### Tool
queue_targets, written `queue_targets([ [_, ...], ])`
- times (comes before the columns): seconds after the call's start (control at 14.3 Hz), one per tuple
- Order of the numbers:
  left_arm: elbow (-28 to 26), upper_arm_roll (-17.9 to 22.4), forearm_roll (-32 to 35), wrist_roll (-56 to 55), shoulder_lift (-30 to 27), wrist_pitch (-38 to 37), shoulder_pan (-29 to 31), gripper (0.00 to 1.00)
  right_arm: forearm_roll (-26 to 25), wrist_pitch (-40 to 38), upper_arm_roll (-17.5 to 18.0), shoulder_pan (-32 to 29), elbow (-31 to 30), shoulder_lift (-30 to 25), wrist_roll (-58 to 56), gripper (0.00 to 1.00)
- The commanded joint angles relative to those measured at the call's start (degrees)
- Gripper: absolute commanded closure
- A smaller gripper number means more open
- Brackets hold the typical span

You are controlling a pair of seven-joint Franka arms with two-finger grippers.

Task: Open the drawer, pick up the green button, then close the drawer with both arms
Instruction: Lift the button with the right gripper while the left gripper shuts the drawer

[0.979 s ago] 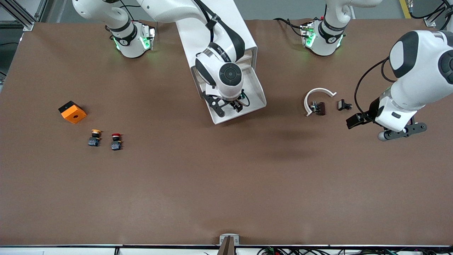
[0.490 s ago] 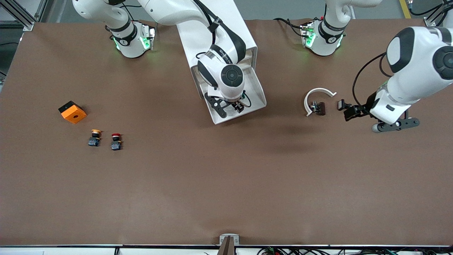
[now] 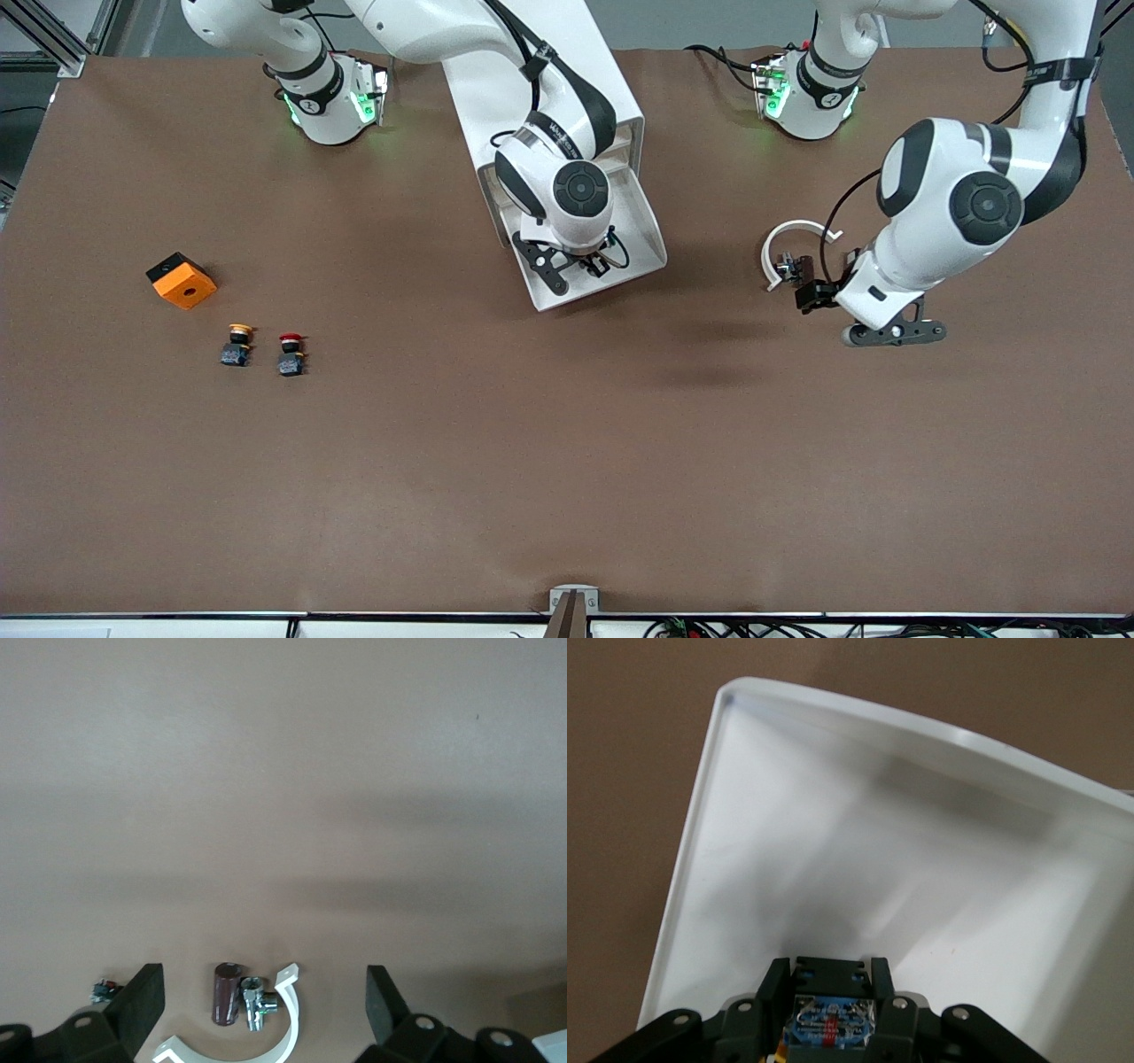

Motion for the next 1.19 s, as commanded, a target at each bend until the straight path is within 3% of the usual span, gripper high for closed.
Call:
queue_targets([
  [0.0,0.12,-0.98,0.12,-2.57,1.98,1.45,-0.19,0.00,0.84,0.60,-0.03,0.20,0.07,0.29,-0.57,0.83],
  [0.28,0.03,-5.11,-1.90,-11.09,6.63,6.54,-0.71,0.00,0.84,-1.15,-0.03,-0.41,1.13,-0.76,-0.22,0.82],
  [0.63,0.38,-11.69,-2.16,-27.32,13.31,14.80,-0.98,0.00,0.75,-17.21,-0.29,-6.02,8.67,-2.87,-2.66,0.82],
  [0.77,0.91,-14.25,-2.16,-31.04,15.16,16.83,-1.33,0.00,0.84,-23.36,-0.20,-10.06,9.56,-5.15,-8.80,0.82],
  [1.12,2.67,-14.52,-2.16,-31.23,18.59,16.75,-5.37,0.00,0.23,-33.58,-0.47,-22.80,9.83,-9.81,-33.20,0.82],
])
